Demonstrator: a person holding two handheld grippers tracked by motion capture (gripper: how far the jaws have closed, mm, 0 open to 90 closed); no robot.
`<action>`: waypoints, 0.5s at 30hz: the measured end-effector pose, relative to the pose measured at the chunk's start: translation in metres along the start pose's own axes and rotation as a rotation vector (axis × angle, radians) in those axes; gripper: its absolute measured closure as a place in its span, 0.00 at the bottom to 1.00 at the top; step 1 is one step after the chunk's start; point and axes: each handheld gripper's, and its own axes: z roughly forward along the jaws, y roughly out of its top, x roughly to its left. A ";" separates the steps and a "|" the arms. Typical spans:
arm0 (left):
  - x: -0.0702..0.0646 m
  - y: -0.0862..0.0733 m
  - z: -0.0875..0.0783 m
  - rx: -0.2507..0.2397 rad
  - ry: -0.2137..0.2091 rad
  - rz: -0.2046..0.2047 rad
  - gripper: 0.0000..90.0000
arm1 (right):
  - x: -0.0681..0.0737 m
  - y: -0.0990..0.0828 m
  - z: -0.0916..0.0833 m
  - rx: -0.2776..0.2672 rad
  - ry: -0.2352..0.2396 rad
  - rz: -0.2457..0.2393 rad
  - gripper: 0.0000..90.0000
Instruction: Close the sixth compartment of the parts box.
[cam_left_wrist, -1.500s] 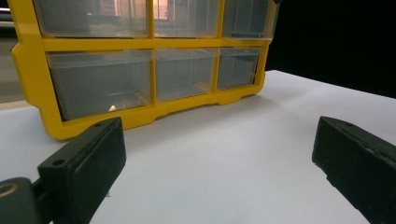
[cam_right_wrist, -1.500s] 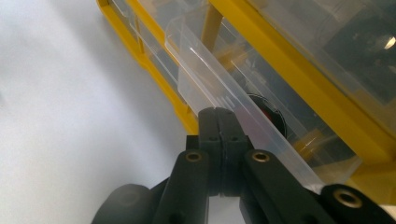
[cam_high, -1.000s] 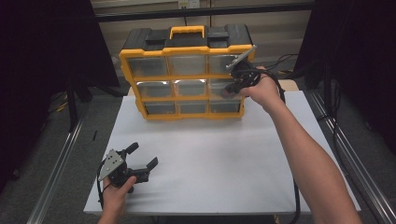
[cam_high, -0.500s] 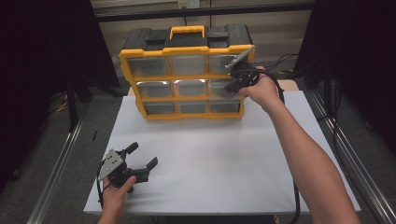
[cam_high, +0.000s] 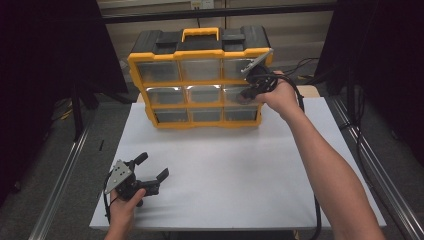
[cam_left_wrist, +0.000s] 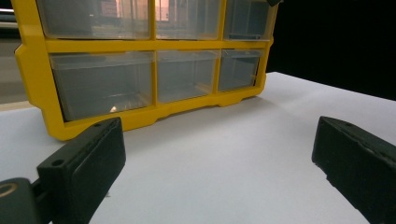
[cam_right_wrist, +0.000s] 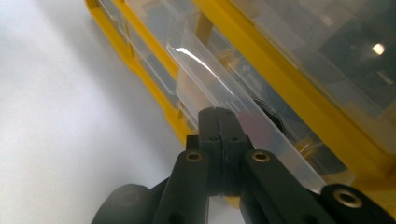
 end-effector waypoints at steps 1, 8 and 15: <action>-0.001 0.000 0.001 -0.011 0.002 -0.015 0.03 | 0.000 0.000 0.000 0.001 0.002 0.000 1.00; 0.004 0.001 -0.003 0.043 -0.013 0.063 0.03 | -0.001 -0.001 0.002 0.009 -0.006 0.005 1.00; 0.004 0.001 -0.003 0.042 -0.021 0.063 0.03 | -0.003 -0.001 0.004 0.005 -0.010 0.005 1.00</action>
